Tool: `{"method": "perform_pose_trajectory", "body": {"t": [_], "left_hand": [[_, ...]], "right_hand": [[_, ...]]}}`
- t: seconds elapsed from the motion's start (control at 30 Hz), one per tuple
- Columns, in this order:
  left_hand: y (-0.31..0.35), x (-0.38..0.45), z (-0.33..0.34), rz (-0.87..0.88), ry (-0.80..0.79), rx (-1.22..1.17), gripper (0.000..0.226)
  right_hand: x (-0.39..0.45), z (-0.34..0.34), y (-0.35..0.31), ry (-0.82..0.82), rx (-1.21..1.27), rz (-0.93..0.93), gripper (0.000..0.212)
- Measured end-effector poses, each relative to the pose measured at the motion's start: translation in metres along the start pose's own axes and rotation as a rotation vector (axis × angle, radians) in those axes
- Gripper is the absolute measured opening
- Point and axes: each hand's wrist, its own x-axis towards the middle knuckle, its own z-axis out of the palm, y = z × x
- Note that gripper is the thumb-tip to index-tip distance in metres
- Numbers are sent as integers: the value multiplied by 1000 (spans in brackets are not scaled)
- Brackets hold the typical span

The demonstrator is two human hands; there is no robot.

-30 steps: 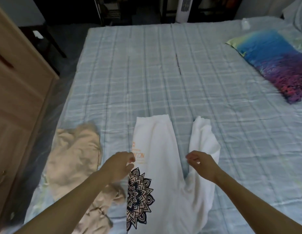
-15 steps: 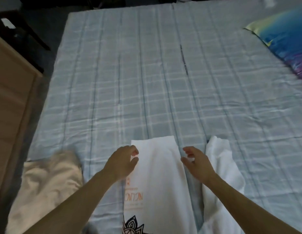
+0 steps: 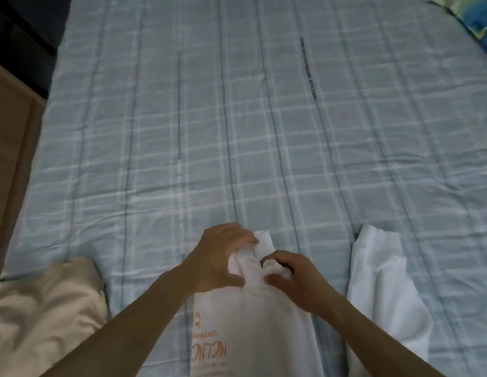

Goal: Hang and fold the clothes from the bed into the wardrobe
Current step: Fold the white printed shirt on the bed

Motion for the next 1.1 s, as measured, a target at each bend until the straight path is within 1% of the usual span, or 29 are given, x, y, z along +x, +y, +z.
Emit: {"method": "perform_pose_trajectory", "body": {"t": [0.07, 0.13, 0.2, 0.23, 0.27, 0.37, 0.47, 0.5, 0.53, 0.57, 0.63, 0.67, 0.7, 0.77, 0.83, 0.9, 0.93, 1.0, 1.03, 1.1], "left_hand": [[6, -2, 1, 85, -49, -46, 74], [15, -4, 1, 123, -52, -105, 57], [21, -3, -3, 85, -66, -162, 34], [22, -3, -7, 50, -77, -169, 26], [20, -3, -13, 12, -88, -165, 25], [3, -4, -28, -81, -183, -52, 38], [-19, -5, -37, -146, -324, 8, 33], [-24, -6, -41, -156, -344, 16, 30], [-30, -8, -45, -164, -338, 10, 26], [-36, -11, -48, -177, -314, -8, 23], [-45, -15, -54, -194, -236, -22, 18], [-48, -16, -53, -191, -190, -5, 17], [-51, -17, -49, -189, -147, 10, 18], [-55, -18, -36, -199, -91, 32, 23], [-58, -20, -22, -254, -71, 2, 29], [-59, -24, -13, -280, 4, -97, 38], [-60, -25, -9, -295, 70, -147, 46], [-58, -27, -6, -408, 157, -287, 68], [-57, -28, -6, -474, 154, -385, 80], [-57, -29, -8, -552, 96, -582, 99]], "right_hand": [[-8, -1, -2, -27, -1, -20, 18], [-11, -2, -3, 3, 5, -16, 26], [-10, -3, -7, 50, 74, 15, 20], [-9, -3, -9, 73, 118, 23, 17], [-7, -3, -12, 94, 158, 23, 16], [-1, -3, -22, 126, 253, 28, 14], [7, -1, -24, 126, 218, 45, 6], [10, 1, -23, 128, 180, 52, 5], [13, 2, -21, 130, 131, 63, 2], [16, 3, -19, 125, 71, 77, 4], [24, 7, -13, 91, -123, 77, 24], [27, 9, -11, 71, -235, 65, 29], [30, 10, -10, 69, -327, 49, 28], [34, 10, -5, 105, -421, 24, 21], [34, 9, 1, 142, -427, 45, 27], [29, 14, 6, 182, -412, 95, 31], [27, 18, 8, 204, -393, 123, 29], [24, 24, 13, 280, -324, 183, 22], [24, 24, 14, 320, -286, 212, 19], [27, 21, 18, 378, -224, 237, 16]]}}
